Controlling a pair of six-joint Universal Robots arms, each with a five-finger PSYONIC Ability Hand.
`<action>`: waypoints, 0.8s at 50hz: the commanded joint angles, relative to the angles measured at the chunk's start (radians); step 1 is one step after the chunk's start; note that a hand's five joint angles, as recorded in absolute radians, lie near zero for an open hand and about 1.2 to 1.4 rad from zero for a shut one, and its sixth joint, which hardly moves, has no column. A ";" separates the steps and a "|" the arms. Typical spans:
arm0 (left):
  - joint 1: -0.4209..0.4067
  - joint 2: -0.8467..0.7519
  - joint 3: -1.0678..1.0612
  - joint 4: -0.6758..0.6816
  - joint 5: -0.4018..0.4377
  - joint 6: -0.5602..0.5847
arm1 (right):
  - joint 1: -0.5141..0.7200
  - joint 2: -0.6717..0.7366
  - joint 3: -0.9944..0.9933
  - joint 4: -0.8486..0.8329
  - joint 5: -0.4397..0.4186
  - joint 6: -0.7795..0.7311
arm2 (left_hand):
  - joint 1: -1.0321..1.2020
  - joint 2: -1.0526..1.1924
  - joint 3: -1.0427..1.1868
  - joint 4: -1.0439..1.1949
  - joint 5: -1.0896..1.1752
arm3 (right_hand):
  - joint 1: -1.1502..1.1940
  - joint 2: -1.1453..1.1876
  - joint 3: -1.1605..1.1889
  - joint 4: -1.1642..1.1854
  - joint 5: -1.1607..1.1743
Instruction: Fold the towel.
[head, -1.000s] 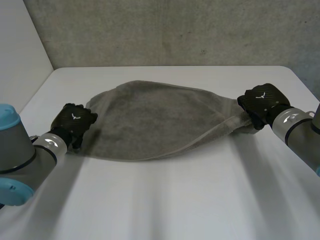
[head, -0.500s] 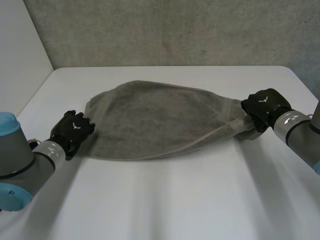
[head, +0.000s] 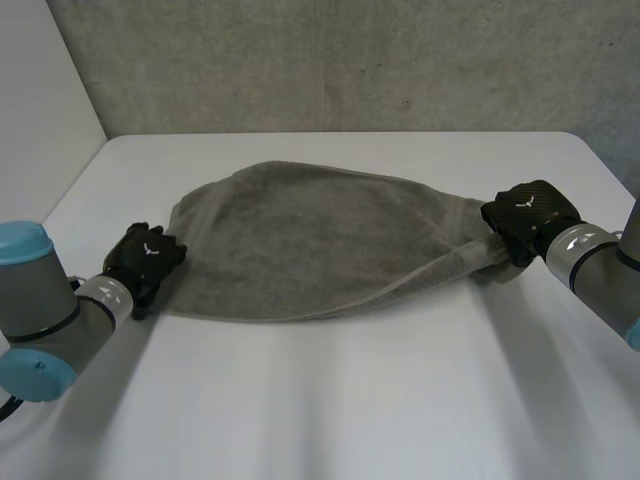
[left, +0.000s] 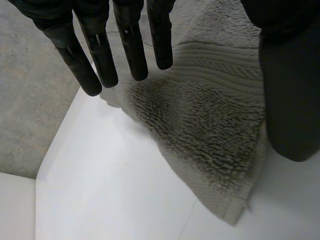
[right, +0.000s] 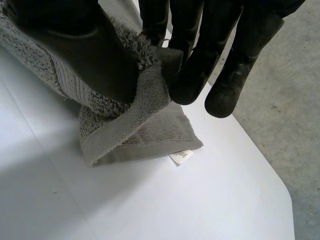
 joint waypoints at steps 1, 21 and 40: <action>0.001 -0.025 0.046 0.000 -0.002 -0.006 | 0.001 -0.001 0.000 -0.001 0.000 0.000 | -0.054 -0.047 -0.041 -0.055 -0.226 | 0.054 0.097 0.052 0.059 0.077; 0.001 -0.055 0.148 -0.002 -0.025 -0.053 | 0.003 0.001 0.002 0.001 0.000 0.000 | 0.037 0.044 0.050 0.036 -0.135 | 0.054 0.097 0.052 0.059 0.077; 0.000 -0.061 0.139 -0.015 -0.019 -0.075 | 0.002 0.012 0.000 0.001 0.000 -0.003 | 0.492 0.499 0.505 0.491 0.321 | 0.054 0.097 0.052 0.059 0.077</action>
